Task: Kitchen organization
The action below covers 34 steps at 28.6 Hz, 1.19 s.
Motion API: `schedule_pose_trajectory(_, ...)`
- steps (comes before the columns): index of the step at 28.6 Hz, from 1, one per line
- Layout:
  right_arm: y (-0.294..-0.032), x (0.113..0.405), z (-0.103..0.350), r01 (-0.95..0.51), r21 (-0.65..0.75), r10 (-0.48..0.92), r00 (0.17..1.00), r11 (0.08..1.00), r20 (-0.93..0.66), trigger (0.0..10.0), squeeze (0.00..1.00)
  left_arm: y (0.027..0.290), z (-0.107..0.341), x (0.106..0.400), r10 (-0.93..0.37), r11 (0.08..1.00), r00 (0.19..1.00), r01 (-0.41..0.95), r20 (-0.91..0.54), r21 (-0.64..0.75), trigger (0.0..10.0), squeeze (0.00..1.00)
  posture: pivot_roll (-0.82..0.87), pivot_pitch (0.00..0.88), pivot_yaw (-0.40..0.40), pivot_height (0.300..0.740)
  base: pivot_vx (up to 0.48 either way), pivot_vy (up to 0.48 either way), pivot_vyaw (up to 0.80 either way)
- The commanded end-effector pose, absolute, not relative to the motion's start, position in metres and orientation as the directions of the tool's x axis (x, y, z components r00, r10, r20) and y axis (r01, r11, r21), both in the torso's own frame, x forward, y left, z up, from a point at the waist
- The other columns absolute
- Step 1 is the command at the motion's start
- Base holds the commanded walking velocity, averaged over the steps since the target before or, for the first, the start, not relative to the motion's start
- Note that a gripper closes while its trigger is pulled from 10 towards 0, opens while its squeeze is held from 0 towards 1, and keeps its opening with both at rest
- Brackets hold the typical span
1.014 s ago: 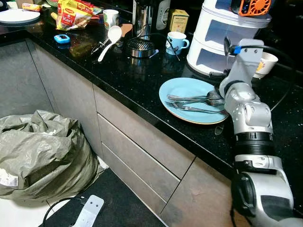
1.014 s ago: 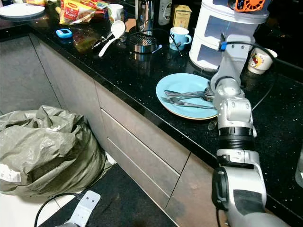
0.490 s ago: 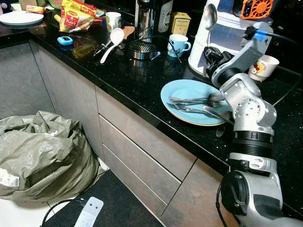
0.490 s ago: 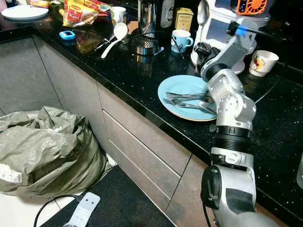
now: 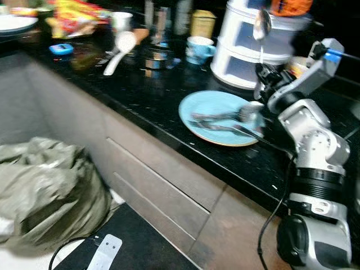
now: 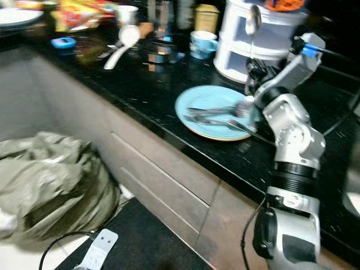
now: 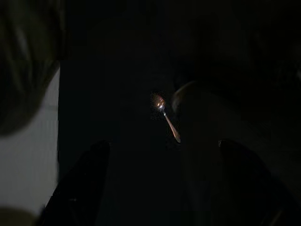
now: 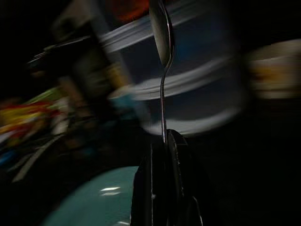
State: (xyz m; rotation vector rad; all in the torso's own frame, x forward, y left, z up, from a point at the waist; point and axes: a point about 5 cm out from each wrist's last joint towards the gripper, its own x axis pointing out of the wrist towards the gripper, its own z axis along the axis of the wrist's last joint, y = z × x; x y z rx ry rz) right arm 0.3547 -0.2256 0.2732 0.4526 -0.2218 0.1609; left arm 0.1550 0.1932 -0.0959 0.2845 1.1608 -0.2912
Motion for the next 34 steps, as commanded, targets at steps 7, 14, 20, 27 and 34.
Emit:
schedule_pose_trajectory(7,-0.2304,0.3485,0.2753,-0.215,0.403,0.114,0.959,0.890,0.259,10.0,0.00,0.1907,-0.0979,0.1511,-0.080,0.924,0.351,0.376,-0.933,0.063,10.0,0.00,-0.03,0.000,-0.036,0.740,0.000,0.000,-0.75)
schedule_pose_trajectory(14,-0.2303,0.3500,0.2759,-0.212,0.396,0.116,0.960,0.894,0.253,10.0,0.00,0.1909,-0.0978,0.1516,-0.076,0.925,0.354,0.375,-0.932,0.067,10.0,0.00,-0.02,0.000,-0.039,0.740,0.000,0.000,-0.75)
schedule_pose_trajectory(20,-0.2287,0.3516,0.2730,-0.191,0.363,0.113,0.968,0.912,0.224,10.0,0.00,0.1909,-0.0977,0.1516,-0.075,0.924,0.354,0.377,-0.932,0.069,10.0,0.00,-0.02,0.000,-0.038,0.740,0.000,0.000,-0.75)
schedule_pose_trajectory(27,-0.2292,0.3528,0.2679,-0.157,0.290,0.110,0.979,0.944,0.173,10.0,0.00,0.1904,-0.0977,0.1518,-0.079,0.921,0.356,0.384,-0.931,0.069,10.0,0.00,-0.02,0.000,-0.039,0.740,0.000,0.000,-0.75)
schedule_pose_trajectory(34,-0.2292,0.3528,0.2679,-0.157,0.290,0.110,0.979,0.944,0.173,10.0,0.00,0.1904,-0.0977,0.1518,-0.079,0.921,0.356,0.384,-0.931,0.069,10.0,0.00,-0.02,0.000,-0.039,0.740,0.000,0.000,-0.75)
